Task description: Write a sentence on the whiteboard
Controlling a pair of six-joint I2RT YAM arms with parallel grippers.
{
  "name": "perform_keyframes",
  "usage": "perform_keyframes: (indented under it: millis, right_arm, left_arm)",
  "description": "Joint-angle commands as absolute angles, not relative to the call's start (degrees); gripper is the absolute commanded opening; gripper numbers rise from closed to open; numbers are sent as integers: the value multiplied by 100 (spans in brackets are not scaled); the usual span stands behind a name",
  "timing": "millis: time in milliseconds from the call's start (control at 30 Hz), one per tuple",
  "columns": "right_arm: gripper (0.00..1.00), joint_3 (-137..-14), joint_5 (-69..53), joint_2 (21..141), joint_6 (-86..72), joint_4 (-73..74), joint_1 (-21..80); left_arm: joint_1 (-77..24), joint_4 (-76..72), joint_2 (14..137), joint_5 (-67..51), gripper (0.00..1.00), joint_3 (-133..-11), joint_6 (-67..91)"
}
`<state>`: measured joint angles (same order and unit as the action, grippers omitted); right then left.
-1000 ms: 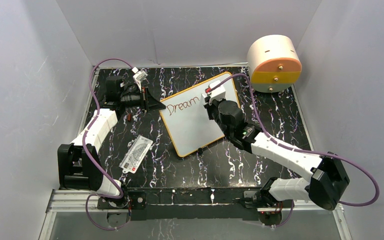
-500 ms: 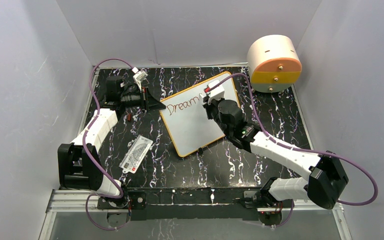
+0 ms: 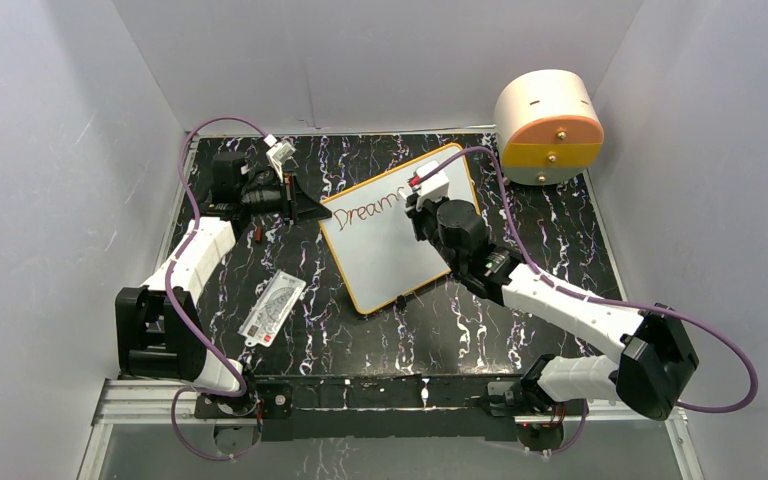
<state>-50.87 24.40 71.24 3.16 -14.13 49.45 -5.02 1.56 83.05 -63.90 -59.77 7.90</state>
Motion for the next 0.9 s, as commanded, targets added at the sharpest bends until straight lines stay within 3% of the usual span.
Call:
perform_keyframes:
  millis: [0, 867]
  right_arm:
    - [0, -5112, 2348, 6915, 255, -1353, 4922]
    - [0, -5024, 2711, 6838, 227, -942, 4904]
  left_arm:
    - [-703, 607, 8481, -6151, 0, -5914, 609]
    - [-703, 626, 8495, -6156, 0, -5919, 589]
